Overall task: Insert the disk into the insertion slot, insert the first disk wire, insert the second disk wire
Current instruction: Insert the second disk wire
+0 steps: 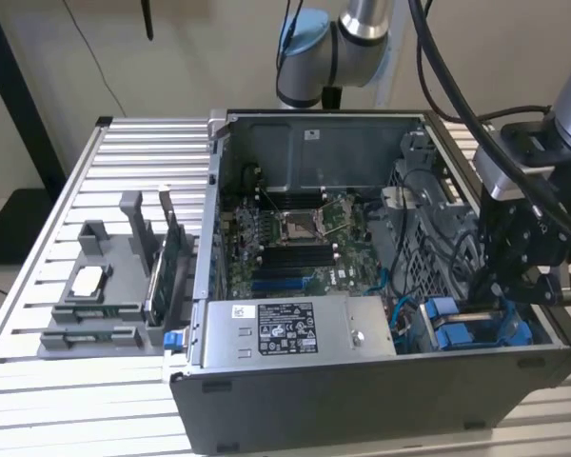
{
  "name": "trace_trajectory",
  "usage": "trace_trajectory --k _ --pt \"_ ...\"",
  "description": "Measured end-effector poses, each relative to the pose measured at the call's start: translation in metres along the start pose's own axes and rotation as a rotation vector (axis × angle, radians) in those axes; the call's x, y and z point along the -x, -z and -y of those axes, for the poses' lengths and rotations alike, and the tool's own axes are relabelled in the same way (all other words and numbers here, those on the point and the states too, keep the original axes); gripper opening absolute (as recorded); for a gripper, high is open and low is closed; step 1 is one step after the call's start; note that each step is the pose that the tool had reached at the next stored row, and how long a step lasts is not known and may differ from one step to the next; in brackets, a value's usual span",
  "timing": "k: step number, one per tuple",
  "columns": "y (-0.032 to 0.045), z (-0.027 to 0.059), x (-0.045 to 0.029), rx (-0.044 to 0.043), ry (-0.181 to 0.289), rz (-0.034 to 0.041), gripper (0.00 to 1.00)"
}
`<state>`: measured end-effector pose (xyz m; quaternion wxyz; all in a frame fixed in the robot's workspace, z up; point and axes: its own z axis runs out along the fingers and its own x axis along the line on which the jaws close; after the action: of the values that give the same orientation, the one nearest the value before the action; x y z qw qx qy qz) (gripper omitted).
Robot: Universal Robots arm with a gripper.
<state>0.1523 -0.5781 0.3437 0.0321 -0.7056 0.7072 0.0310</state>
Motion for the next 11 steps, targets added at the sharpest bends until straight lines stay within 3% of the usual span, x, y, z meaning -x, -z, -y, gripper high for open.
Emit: trace_trajectory --k 11 --pt "-0.0022 0.0000 0.0000 0.0000 0.000 -0.0004 0.16"
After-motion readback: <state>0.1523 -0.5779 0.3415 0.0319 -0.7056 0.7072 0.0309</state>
